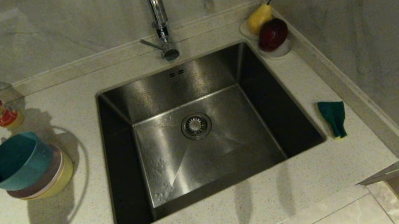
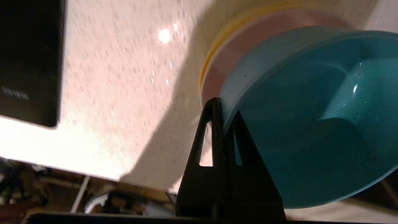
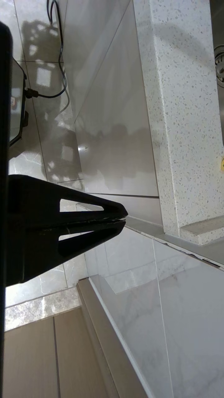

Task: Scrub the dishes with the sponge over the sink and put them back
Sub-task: Place the bowl on the bowl

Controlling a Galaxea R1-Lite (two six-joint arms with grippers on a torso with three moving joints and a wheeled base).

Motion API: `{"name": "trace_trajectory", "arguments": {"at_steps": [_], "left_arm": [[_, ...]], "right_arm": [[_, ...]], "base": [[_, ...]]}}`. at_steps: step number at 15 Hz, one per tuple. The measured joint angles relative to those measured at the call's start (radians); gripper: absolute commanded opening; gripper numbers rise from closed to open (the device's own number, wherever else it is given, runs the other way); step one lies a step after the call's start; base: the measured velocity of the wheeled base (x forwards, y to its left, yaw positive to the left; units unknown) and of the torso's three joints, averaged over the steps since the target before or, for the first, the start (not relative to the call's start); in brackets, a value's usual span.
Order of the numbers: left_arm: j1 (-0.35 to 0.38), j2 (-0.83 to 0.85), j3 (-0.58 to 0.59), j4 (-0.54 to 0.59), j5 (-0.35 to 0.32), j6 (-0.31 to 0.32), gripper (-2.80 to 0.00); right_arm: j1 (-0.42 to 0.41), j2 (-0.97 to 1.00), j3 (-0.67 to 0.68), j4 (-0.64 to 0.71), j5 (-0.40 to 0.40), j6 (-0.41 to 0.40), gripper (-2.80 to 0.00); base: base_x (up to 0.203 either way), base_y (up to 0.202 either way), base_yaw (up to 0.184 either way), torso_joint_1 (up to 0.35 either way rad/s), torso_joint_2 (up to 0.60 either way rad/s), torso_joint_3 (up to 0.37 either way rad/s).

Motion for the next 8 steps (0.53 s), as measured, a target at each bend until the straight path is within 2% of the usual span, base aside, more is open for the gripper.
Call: {"name": "trace_trajectory", "arguments": {"at_steps": [8], "left_arm": [[-0.011,-0.003,0.034,-0.030,0.007,0.000,-2.80]], "right_arm": [[0.000,0.000,0.000,0.000,0.000,0.000,-2.80]], "base": [[0.000,0.000,0.000,0.000,0.00,0.000]]}}
